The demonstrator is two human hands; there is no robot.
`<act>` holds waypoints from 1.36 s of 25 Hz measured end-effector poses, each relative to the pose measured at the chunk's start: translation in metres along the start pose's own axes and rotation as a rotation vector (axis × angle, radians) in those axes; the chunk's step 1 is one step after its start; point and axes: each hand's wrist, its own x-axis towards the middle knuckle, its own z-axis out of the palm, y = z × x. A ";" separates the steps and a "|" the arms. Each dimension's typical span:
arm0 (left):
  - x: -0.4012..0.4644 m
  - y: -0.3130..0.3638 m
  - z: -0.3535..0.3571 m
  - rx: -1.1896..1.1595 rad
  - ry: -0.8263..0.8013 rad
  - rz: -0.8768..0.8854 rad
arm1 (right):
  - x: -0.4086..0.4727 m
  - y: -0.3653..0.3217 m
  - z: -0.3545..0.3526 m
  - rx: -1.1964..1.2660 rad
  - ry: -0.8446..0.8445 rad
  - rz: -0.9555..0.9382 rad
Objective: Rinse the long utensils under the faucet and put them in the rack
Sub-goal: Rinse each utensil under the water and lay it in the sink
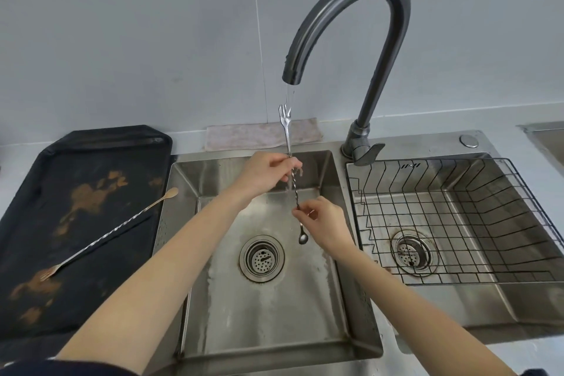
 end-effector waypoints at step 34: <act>0.016 0.030 -0.004 -0.065 0.155 0.112 | 0.026 -0.025 -0.006 0.128 0.089 0.071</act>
